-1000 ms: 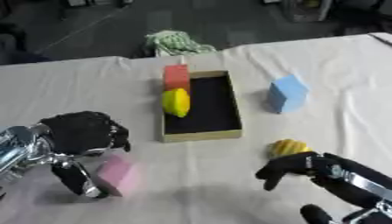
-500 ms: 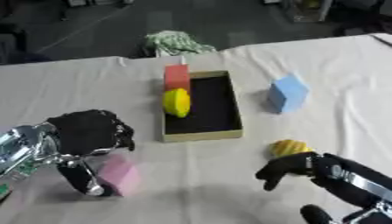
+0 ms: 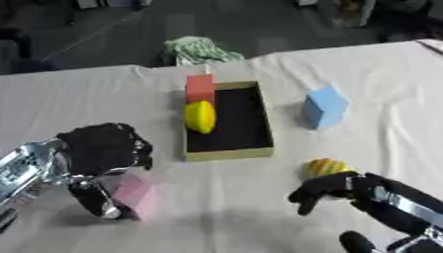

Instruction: Pick up objects on the table and place them in the box.

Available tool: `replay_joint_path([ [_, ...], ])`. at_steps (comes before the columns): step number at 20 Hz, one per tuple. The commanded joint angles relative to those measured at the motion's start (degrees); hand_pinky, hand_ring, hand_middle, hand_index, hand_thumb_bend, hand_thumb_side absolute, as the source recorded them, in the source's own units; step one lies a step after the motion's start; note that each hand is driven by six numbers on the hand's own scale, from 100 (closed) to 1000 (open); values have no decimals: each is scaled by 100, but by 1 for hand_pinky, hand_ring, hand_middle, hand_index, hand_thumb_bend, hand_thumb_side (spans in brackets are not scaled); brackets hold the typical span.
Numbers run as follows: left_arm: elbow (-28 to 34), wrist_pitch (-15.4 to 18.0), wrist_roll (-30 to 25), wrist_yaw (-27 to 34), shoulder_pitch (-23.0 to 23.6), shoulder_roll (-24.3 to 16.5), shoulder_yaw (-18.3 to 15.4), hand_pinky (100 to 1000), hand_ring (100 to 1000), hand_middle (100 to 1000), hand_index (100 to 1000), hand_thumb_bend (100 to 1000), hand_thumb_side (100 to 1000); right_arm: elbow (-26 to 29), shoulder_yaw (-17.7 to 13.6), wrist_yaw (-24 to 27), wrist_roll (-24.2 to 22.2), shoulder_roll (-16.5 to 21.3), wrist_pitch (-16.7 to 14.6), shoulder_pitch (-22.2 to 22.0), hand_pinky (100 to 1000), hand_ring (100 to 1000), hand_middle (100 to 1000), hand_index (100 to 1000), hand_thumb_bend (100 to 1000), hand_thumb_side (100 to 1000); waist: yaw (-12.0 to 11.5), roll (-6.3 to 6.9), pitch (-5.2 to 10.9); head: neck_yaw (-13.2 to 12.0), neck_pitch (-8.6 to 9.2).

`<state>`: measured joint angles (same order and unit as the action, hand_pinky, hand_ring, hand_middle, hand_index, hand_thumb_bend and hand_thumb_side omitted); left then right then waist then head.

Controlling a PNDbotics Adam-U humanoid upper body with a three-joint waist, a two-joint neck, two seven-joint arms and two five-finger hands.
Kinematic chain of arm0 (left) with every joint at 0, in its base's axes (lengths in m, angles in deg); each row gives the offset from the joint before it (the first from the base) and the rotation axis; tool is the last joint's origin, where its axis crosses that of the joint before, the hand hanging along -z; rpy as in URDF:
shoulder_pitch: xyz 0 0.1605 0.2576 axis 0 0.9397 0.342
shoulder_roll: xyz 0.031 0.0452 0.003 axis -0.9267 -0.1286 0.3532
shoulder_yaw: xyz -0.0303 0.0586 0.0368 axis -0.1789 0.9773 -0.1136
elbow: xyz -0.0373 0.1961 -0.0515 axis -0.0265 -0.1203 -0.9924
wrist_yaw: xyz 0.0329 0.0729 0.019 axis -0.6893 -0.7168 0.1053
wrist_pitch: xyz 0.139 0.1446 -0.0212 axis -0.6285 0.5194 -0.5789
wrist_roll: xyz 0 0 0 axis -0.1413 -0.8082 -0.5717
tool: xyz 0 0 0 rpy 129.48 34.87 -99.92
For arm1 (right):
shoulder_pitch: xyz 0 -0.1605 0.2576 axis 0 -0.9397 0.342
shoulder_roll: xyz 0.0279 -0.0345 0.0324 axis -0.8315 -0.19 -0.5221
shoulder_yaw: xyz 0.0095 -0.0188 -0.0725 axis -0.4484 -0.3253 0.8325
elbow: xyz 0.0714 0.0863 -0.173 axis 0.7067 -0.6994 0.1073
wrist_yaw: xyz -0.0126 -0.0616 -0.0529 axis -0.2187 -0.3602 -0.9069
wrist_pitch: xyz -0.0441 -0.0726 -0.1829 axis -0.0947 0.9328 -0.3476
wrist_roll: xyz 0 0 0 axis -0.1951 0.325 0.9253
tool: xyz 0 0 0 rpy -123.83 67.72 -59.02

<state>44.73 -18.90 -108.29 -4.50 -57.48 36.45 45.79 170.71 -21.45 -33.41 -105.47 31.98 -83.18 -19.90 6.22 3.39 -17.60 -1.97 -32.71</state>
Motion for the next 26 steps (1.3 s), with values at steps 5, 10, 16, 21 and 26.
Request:
replay_joint_path([
  [5, 41, -71, -19, -8, -99, -52, -67, 663, 586, 618, 734, 524, 445, 121, -9, 37, -17, 10, -32, 41, 814, 837, 693, 938, 100, 438, 4, -22, 101, 15, -7],
  [10, 118, -108, -121, 283, -99, -39, -53, 630, 553, 579, 705, 405, 375, 121, -11, 33, -12, 5, -33, 49, 814, 837, 693, 938, 100, 433, 8, -24, 98, 27, 4],
  [16, 282, -140, -384, 754, -83, -34, -59, 595, 515, 526, 680, 306, 329, 121, -17, 29, -5, 0, -31, 57, 814, 837, 693, 937, 100, 432, 10, -24, 93, 43, -1],
  [21, 470, -260, -532, 1099, -90, -57, -132, 582, 505, 512, 669, 250, 304, 121, -19, 26, 1, 1, -30, 56, 814, 837, 693, 937, 100, 433, 1, -25, 95, 51, 5],
  [26, 634, -406, -642, 1381, -84, -83, -217, 581, 502, 507, 667, 218, 293, 121, -23, 25, 9, 3, -31, 55, 814, 837, 693, 937, 100, 433, -6, -26, 97, 61, 14],
])
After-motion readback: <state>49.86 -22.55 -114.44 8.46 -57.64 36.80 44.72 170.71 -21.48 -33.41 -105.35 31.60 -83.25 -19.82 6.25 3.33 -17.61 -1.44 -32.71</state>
